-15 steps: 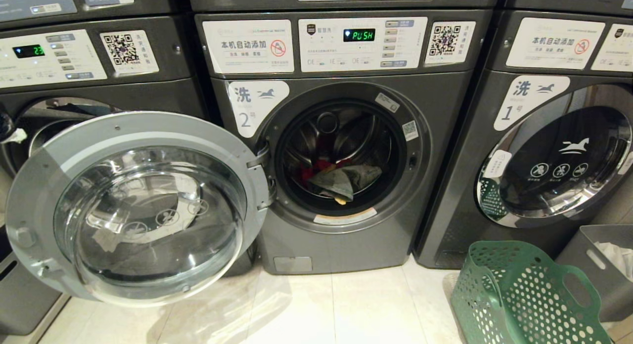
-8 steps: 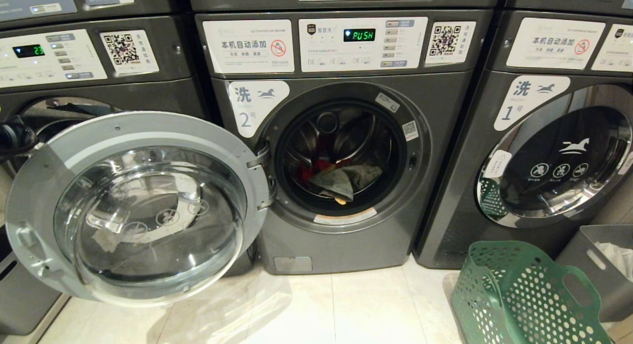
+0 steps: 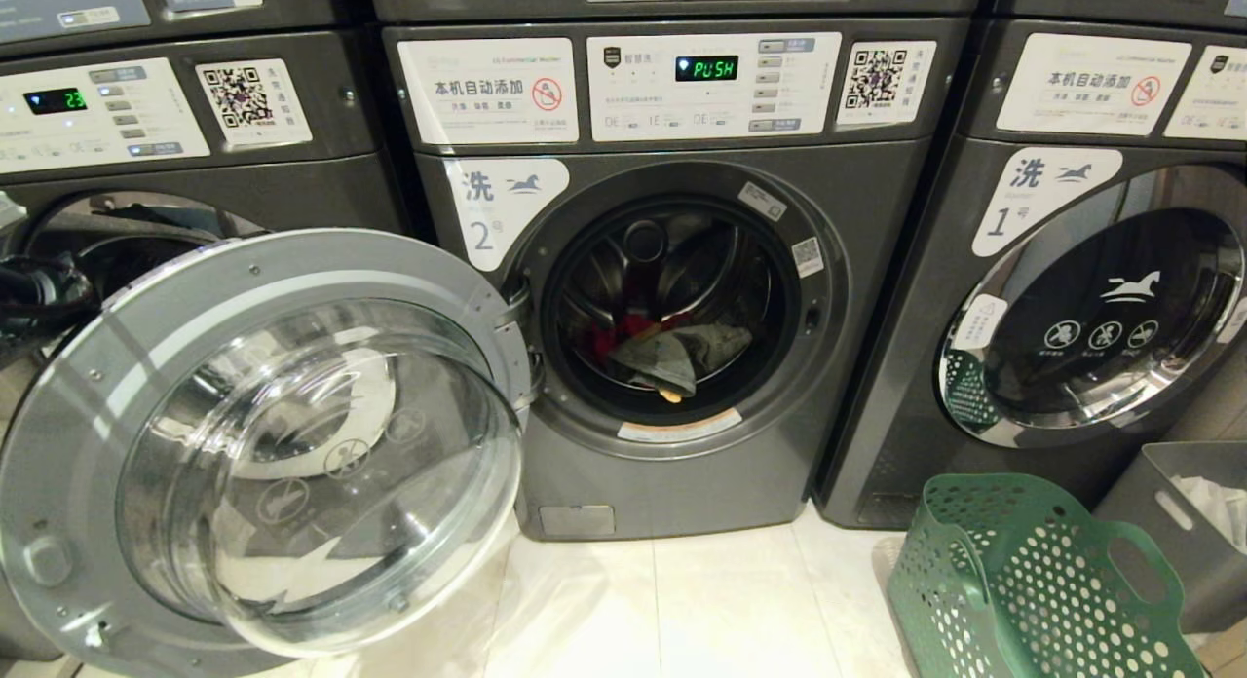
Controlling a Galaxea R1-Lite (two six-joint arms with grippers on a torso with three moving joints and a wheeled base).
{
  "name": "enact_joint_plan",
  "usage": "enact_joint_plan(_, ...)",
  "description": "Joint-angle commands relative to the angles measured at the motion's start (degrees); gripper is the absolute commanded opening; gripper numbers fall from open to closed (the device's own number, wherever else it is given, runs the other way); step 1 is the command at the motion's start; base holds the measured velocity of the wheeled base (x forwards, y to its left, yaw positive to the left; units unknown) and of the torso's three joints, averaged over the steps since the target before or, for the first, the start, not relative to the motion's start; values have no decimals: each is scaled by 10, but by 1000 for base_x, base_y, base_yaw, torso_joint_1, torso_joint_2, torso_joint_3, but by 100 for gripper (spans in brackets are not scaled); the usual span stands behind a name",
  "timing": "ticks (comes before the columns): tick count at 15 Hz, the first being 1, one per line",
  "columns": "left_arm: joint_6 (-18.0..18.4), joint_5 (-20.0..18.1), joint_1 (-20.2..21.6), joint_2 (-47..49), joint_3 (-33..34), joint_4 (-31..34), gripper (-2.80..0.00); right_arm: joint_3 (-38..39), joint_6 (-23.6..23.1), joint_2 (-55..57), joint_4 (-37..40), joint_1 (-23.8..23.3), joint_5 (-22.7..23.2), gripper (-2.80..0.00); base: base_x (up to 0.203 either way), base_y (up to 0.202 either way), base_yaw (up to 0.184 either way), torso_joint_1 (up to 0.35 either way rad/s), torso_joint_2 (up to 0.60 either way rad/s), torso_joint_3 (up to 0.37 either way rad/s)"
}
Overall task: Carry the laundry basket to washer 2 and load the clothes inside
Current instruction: Close the washing machine door with the left hand
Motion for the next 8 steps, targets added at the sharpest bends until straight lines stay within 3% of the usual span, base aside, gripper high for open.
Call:
enact_joint_plan(1,0,0,-5,-27,0,14,-280,0,-1,1,0,0,0,-280,0,0,0,0,0,0)
enact_joint_plan(5,0,0,-5,-41,2,26,-280,0,-1,1,0,0,0,-280,0,0,0,0,0,0)
enact_joint_plan(8,-1,0,-11,-63,0,88,-280,0,-2,1,0,0,0,-280,0,0,0,0,0,0)
